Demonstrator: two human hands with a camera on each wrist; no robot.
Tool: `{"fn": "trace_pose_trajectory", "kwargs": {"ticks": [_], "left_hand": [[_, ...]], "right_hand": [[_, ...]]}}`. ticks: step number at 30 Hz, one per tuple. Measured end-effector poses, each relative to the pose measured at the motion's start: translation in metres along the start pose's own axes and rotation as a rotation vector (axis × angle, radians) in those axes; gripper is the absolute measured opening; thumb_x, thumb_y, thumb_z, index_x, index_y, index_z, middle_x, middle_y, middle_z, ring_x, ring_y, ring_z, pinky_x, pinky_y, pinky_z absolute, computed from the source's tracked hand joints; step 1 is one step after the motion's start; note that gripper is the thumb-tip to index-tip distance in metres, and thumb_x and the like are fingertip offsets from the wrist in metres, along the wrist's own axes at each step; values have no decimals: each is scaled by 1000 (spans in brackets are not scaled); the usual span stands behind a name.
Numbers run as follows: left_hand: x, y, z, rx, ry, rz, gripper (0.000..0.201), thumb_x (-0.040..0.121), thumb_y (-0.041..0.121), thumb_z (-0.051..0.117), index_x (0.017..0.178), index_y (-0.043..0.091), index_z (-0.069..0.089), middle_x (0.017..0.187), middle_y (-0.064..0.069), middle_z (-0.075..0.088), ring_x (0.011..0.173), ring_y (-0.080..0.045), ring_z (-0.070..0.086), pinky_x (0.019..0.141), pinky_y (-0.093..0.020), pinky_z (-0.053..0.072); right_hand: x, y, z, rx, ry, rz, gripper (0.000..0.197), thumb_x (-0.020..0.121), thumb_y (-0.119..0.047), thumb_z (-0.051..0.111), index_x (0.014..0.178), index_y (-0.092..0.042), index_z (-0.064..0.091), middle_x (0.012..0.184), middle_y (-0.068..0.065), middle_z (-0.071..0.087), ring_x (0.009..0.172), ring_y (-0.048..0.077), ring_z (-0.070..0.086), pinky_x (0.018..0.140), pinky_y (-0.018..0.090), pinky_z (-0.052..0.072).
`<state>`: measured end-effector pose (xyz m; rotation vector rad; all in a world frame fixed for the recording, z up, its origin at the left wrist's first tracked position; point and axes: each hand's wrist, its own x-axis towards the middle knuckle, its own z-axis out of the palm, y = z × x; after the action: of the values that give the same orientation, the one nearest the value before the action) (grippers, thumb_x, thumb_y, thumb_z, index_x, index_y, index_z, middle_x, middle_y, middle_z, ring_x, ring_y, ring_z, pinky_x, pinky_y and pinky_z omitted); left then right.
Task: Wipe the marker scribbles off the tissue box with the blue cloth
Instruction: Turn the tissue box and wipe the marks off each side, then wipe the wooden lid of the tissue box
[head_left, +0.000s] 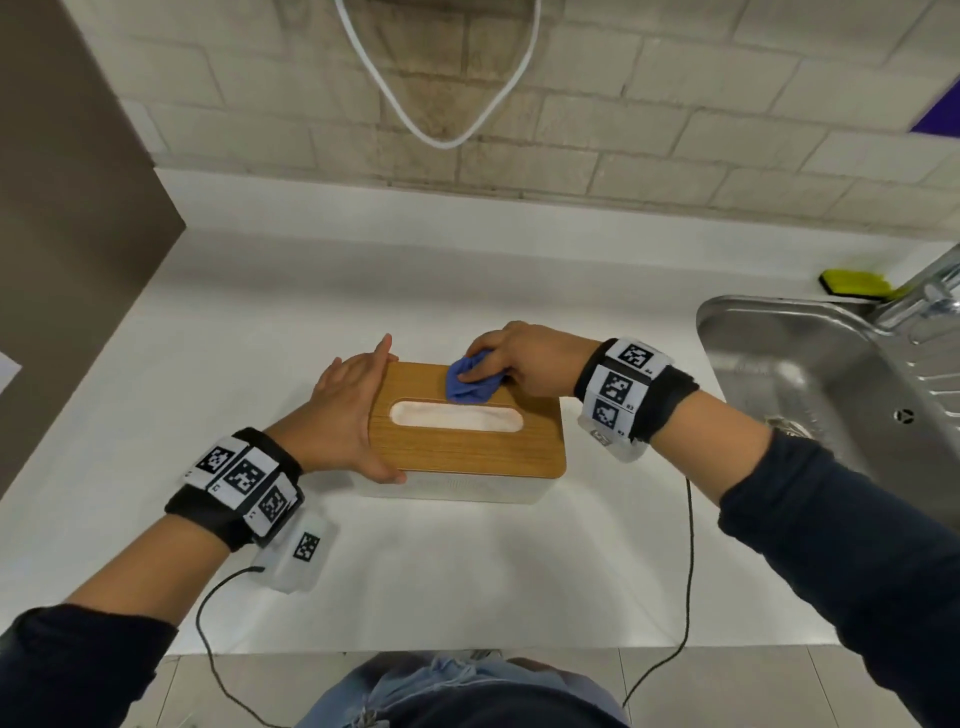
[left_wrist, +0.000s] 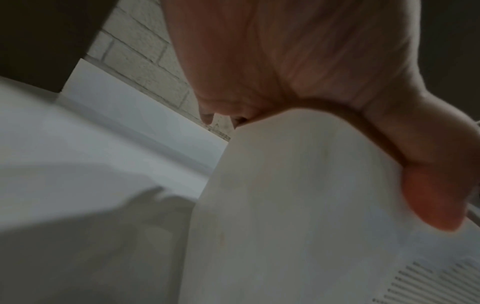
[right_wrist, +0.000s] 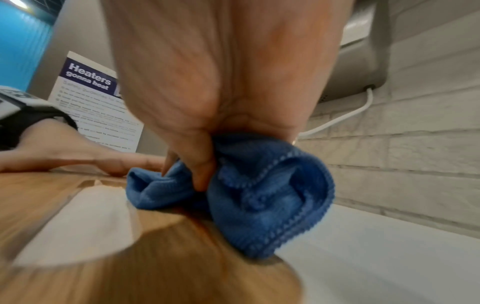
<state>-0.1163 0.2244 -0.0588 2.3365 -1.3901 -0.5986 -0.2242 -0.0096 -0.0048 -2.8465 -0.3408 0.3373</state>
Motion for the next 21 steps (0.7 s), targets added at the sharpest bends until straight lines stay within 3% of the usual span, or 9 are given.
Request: {"fn": "trace_pose_trajectory", "kwargs": {"ticks": [8,13,17,21], "left_hand": [[0,-2,2,-3,27,6,150,35,69,75,139,29,-24,147,-3,24,135,-22,17,117,-45,9],[1,-3,3,-8,36,9,150,33,69,75,140,28,-22,146,-1,25,134,-20,18,115,-38,9],[1,-2,3,-6,48,11,151,32,69,74,142,25,-19,147,-1,25,135,-19,18,116,-39,7],[0,-4,4,-10,55,5,151,32,70,75,141,28,-20,148,1,25,136,-22,18,116,-43,10]], "right_hand": [[-41,14,7,-112,71,100,48,82,5,56,116,-27,63,122,8,61,91,37,50,71,34,35],[-58,7,12,-129,96,262,48,84,5,47,120,-24,60,125,6,57,92,35,47,72,33,30],[-65,-5,14,-173,91,392,45,83,2,45,118,-23,60,115,4,58,79,25,36,68,33,28],[-77,-21,26,-166,113,486,40,84,-2,46,116,-21,60,106,7,60,75,24,35,66,33,24]]}}
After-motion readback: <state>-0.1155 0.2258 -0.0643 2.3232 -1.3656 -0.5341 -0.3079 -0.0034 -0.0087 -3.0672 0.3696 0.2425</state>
